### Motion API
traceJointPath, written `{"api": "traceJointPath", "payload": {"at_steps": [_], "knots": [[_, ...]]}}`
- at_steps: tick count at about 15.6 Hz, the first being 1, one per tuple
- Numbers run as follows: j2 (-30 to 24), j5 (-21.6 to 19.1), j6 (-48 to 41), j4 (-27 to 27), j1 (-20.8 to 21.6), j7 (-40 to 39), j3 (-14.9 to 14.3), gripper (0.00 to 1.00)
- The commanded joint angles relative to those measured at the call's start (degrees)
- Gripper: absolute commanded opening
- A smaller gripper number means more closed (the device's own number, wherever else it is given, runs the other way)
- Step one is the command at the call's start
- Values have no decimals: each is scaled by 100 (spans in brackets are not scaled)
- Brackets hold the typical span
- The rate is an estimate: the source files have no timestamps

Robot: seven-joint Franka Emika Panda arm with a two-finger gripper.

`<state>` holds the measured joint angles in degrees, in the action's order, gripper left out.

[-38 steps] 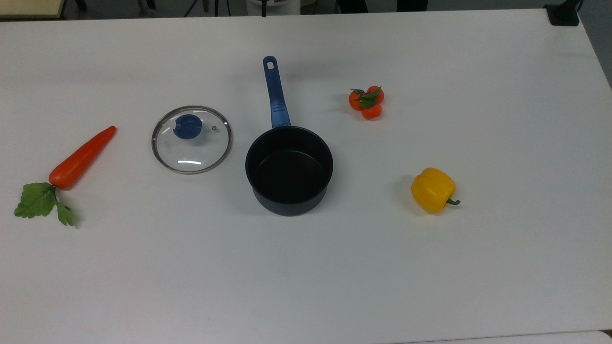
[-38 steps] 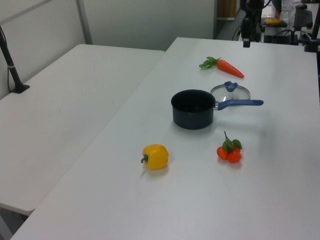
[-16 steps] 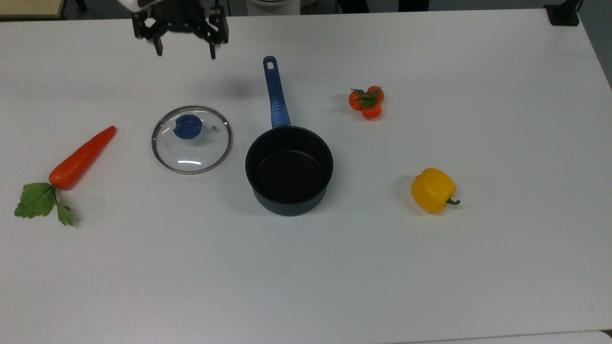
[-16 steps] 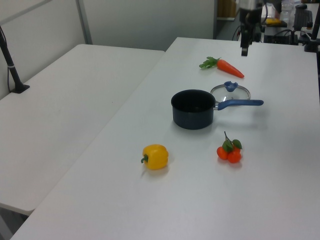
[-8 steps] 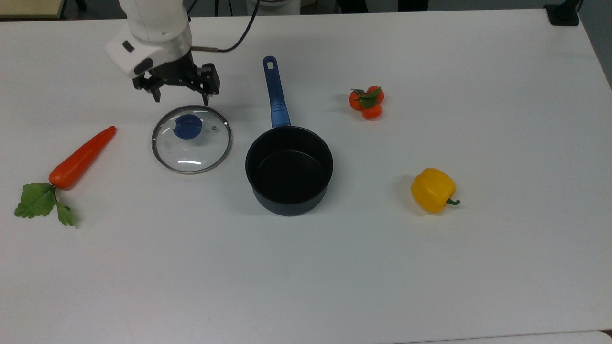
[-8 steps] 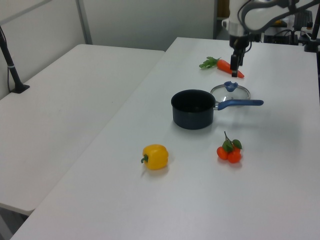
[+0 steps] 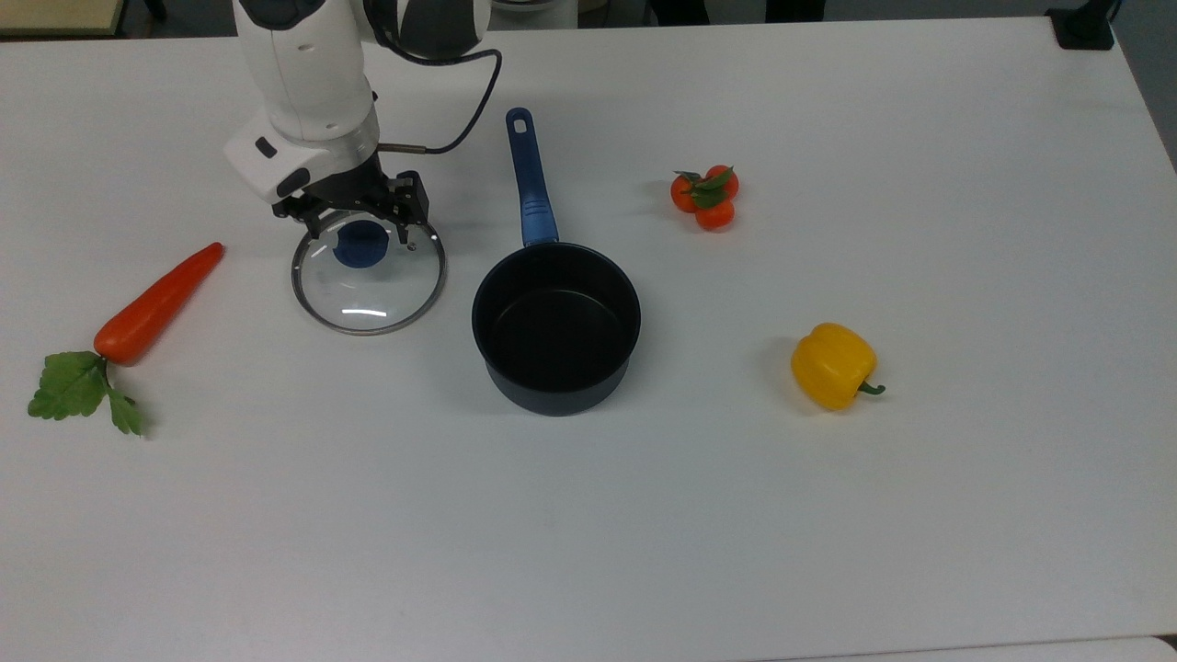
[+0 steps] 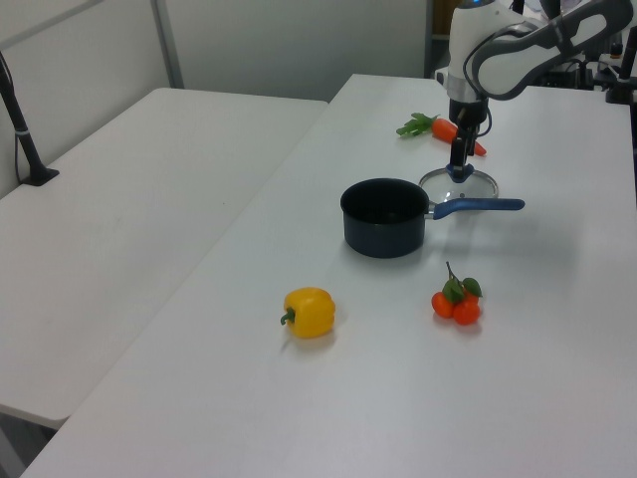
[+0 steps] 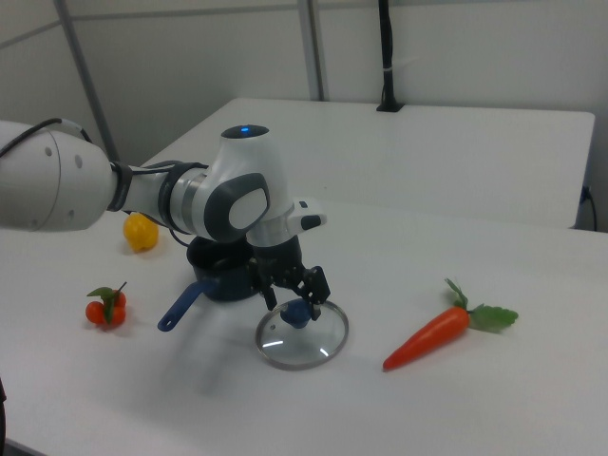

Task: Close lid
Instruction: 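Close the gripper on the blue knob of the glass lid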

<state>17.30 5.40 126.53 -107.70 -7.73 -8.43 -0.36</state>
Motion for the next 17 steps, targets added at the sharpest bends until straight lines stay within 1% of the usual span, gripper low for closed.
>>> {"api": "traceJointPath", "payload": {"at_steps": [1,3,5,8,11,14,17], "knots": [[-52,-4,170,-155,0,-18,-25,89],[-52,-4,170,-155,-27,-9,-25,78],[-52,-13,170,-155,-27,8,-25,71],[-34,-13,179,-155,-27,52,-25,70],[-34,-48,179,-146,-36,96,-25,63],[-52,-48,126,-111,-36,96,-25,44],[-209,-48,-84,-32,-105,96,-34,41]]}}
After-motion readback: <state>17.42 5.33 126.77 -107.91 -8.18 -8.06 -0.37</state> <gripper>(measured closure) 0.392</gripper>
